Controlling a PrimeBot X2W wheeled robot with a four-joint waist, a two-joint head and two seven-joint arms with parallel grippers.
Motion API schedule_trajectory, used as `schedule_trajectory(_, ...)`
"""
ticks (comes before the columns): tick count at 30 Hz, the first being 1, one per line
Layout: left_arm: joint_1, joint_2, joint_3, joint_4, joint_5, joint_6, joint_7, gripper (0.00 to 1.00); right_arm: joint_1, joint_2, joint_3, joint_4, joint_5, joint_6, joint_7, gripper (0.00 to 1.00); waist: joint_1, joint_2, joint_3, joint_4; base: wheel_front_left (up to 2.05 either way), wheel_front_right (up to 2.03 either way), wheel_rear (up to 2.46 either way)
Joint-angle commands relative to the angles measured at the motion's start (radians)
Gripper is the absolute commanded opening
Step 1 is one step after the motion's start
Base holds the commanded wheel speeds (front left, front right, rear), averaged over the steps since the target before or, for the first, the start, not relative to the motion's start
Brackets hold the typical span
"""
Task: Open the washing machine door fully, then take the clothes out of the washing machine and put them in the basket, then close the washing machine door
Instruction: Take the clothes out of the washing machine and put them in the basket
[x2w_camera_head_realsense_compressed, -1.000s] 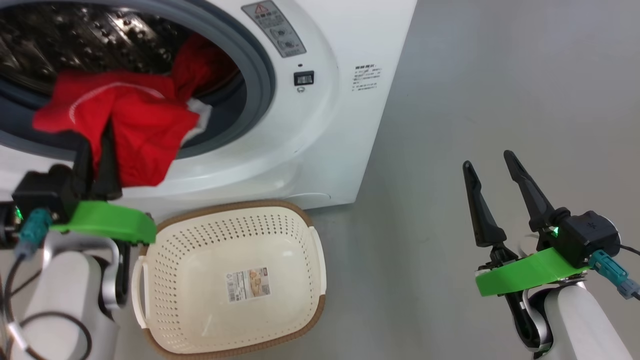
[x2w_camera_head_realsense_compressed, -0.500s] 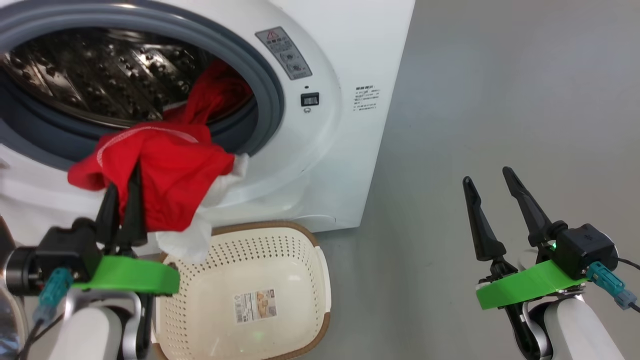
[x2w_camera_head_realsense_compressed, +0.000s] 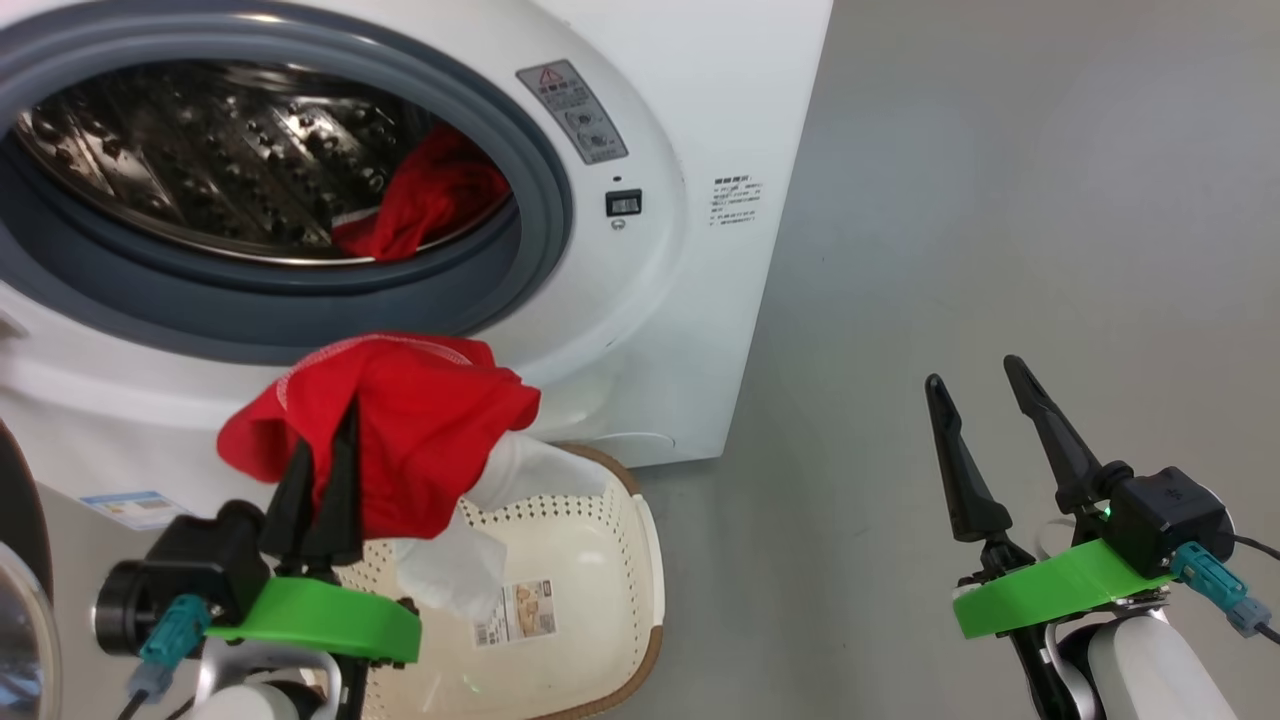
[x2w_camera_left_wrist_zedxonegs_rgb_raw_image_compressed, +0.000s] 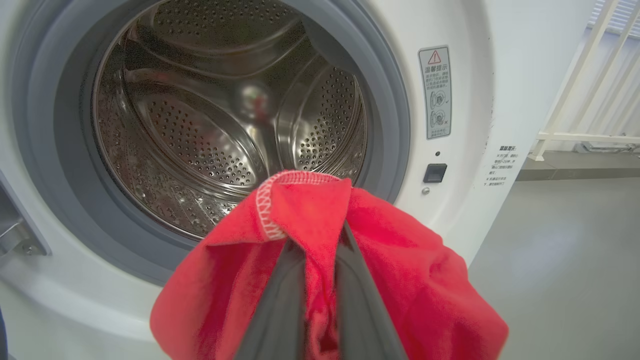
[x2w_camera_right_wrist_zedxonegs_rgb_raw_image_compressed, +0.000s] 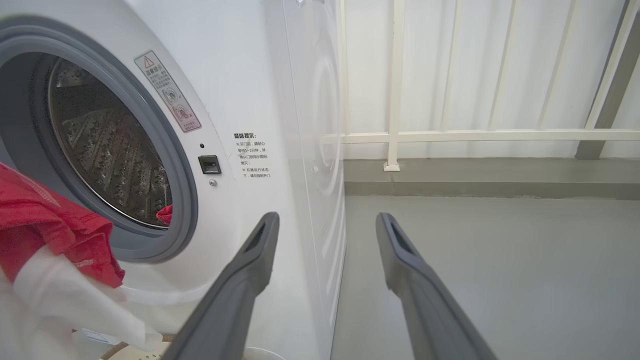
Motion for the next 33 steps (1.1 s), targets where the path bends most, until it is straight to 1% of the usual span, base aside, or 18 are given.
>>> schedule_trajectory(1,-0.006,0.016,0.030,-0.014,-0.006,0.002,-0.006,0.00,-0.013,0.000,0.022,-0.028,0.011,0.006,-0.006,1.00,0.0000,0.0000,0.010,0.001,0.00,0.00,0.00)
schedule_trajectory(6,-0.028,-0.001,0.017,0.074,-0.026,-0.015,-0.019,0.00,-0.022,0.000,0.025,-0.029,0.008,0.006,-0.006,1.00,0.0000,0.0000,0.039,0.001,0.00,0.00,0.00)
schedule_trajectory(17,-0.129,-0.048,-0.003,0.334,-0.074,-0.067,-0.063,0.00,-0.054,0.000,0.032,-0.033,0.001,0.006,-0.006,1.00,0.0000,0.0000,0.126,-0.006,0.00,0.00,0.00)
schedule_trajectory(22,-0.187,-0.065,-0.014,0.473,-0.089,-0.093,-0.080,0.00,-0.069,0.000,0.034,-0.037,-0.005,0.006,-0.006,1.00,0.0000,0.0000,0.167,-0.009,0.00,0.00,0.00)
schedule_trajectory(23,-0.210,-0.070,-0.018,0.535,-0.095,-0.105,-0.084,0.00,-0.075,0.000,0.035,-0.038,-0.007,0.006,-0.006,1.00,0.0000,0.0000,0.183,-0.011,0.00,0.00,0.00)
schedule_trajectory(31,-0.315,-0.086,-0.036,0.779,-0.118,-0.151,-0.084,0.00,-0.095,0.000,0.035,-0.048,-0.015,0.006,-0.006,1.00,0.0000,0.0000,0.252,-0.016,0.00,0.00,0.00)
schedule_trajectory(33,-0.329,-0.087,-0.038,0.806,-0.120,-0.157,-0.084,0.00,-0.098,0.000,0.036,-0.049,-0.015,0.006,-0.006,1.00,0.0000,0.0000,0.260,-0.016,0.00,0.00,0.00)
